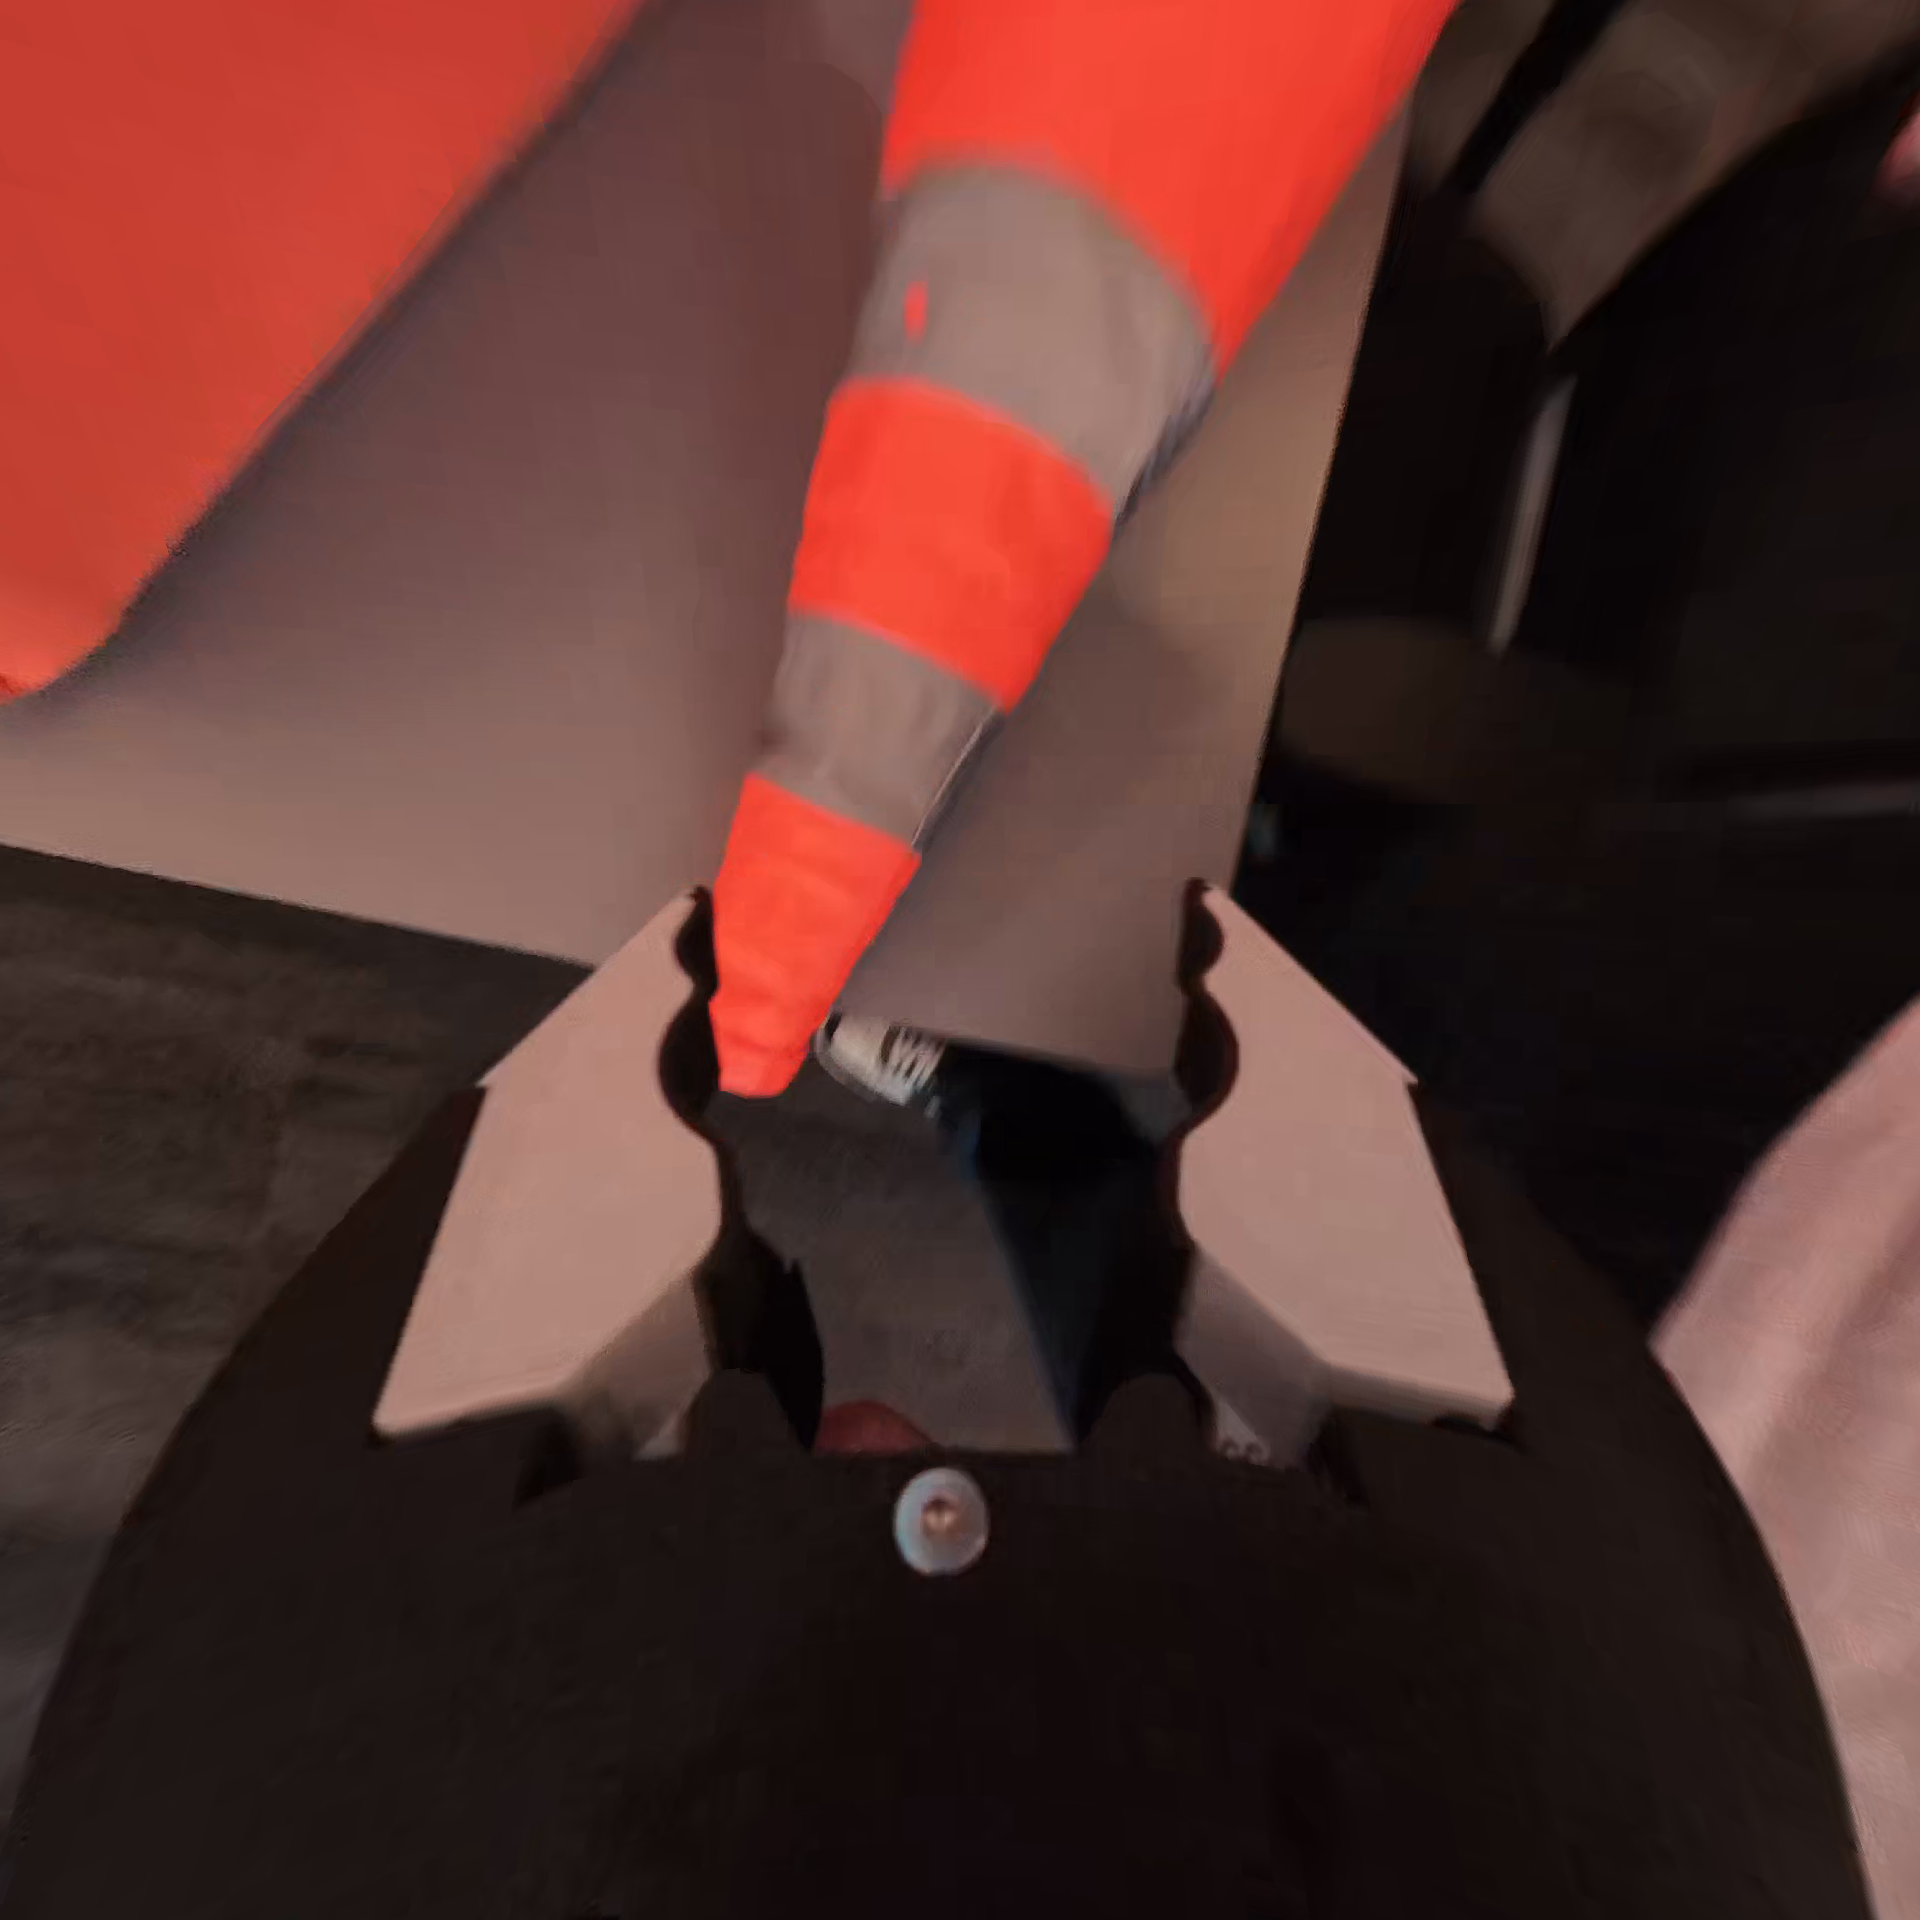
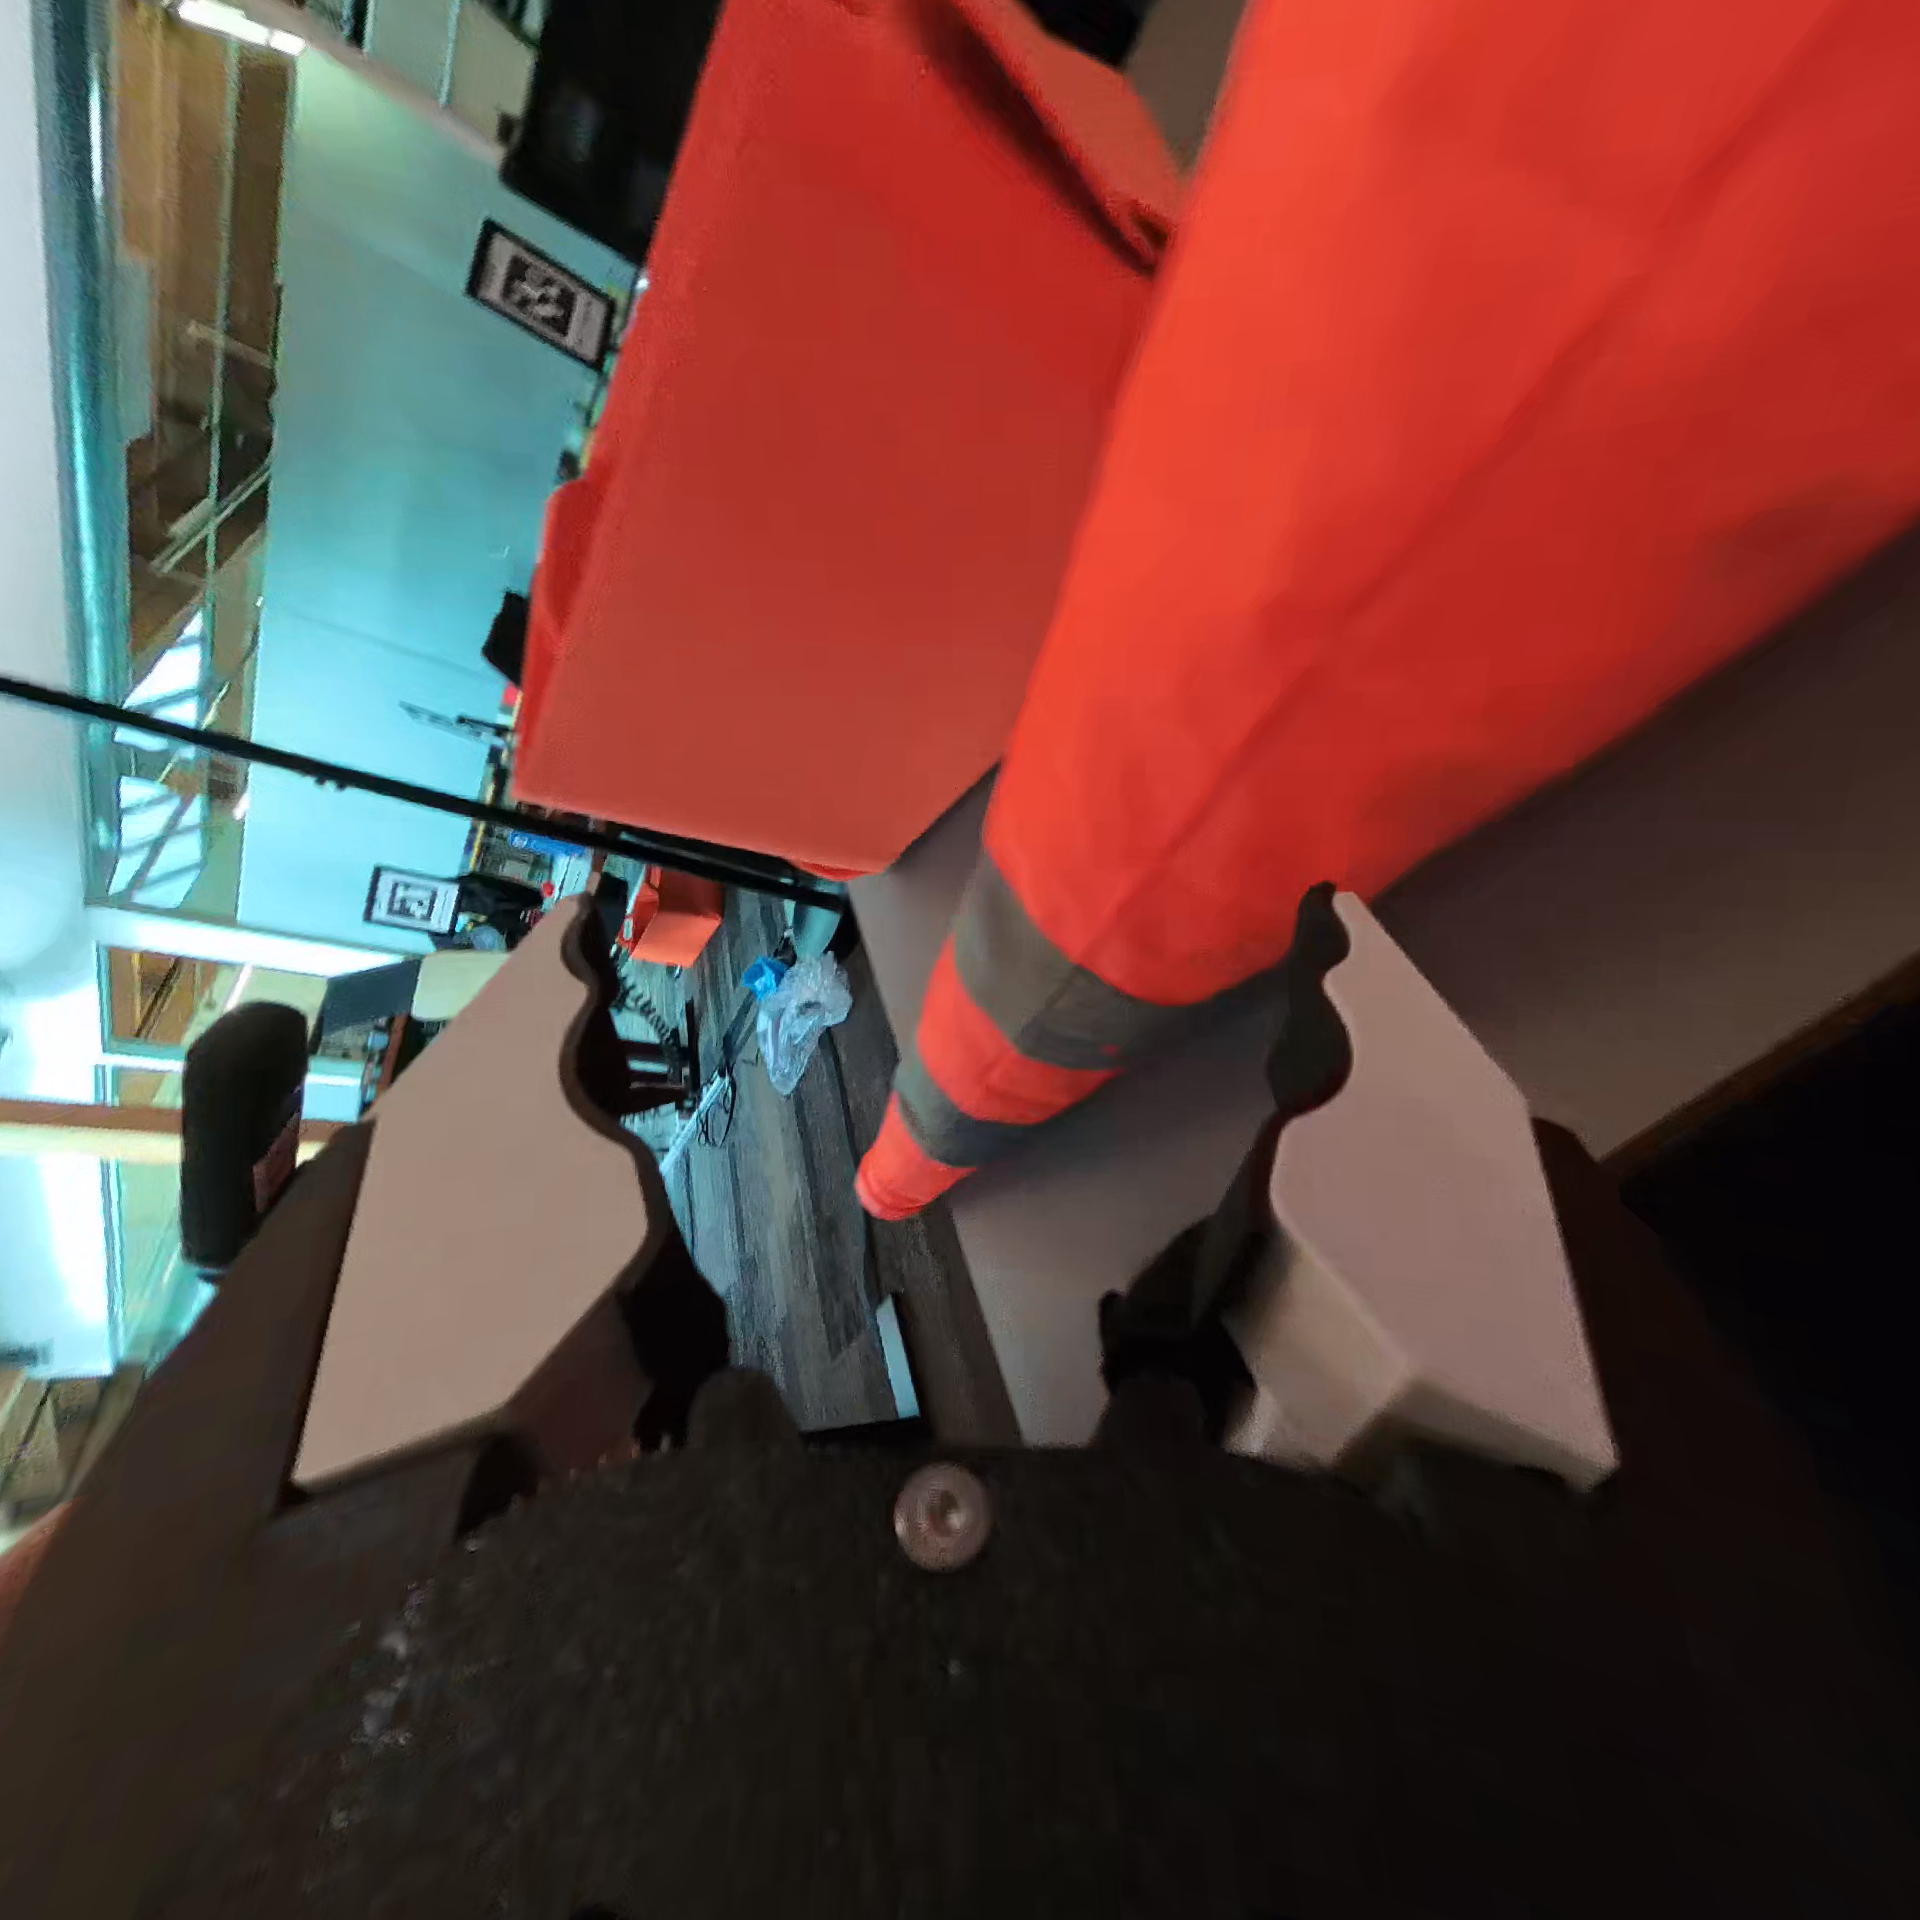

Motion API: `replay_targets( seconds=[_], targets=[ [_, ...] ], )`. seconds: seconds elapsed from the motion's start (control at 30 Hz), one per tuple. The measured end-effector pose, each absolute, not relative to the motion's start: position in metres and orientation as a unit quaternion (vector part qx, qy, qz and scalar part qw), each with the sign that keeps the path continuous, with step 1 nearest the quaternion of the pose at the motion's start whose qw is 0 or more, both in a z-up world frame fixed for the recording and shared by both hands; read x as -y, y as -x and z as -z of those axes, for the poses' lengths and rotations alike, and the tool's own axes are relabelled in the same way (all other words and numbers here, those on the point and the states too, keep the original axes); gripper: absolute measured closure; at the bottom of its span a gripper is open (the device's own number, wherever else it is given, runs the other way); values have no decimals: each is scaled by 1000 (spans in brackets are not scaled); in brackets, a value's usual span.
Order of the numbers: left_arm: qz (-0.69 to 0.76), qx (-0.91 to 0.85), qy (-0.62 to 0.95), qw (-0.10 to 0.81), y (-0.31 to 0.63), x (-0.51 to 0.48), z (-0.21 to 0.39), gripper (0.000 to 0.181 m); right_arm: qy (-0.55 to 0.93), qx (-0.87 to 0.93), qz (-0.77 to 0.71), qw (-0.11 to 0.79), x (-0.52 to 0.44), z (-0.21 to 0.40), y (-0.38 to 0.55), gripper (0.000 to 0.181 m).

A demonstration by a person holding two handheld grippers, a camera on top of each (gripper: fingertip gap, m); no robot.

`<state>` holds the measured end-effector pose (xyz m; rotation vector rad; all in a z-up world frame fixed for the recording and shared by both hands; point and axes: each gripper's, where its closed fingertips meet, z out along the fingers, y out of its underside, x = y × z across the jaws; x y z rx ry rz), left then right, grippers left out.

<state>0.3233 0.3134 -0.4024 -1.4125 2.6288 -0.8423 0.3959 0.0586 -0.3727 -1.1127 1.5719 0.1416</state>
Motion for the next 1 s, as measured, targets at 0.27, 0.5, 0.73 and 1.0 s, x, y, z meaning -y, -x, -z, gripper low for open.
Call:
replay_targets(
  seconds=[0.27,0.5,0.73,1.0],
  targets=[
    [210,-914,348,-2,-359,-306,459,82,444,-631,5,636,-44,368,-455,58],
    [433,-801,360,205,-472,-267,284,98,551,-441,96,702,-100,142,-544,76],
    [568,-675,349,316,-603,-237,173,99,621,-300,161,706,-207,0,-607,109],
    [519,-660,415,349,-707,-263,207,146,677,-284,167,659,-282,-5,-664,161]
  ],
)
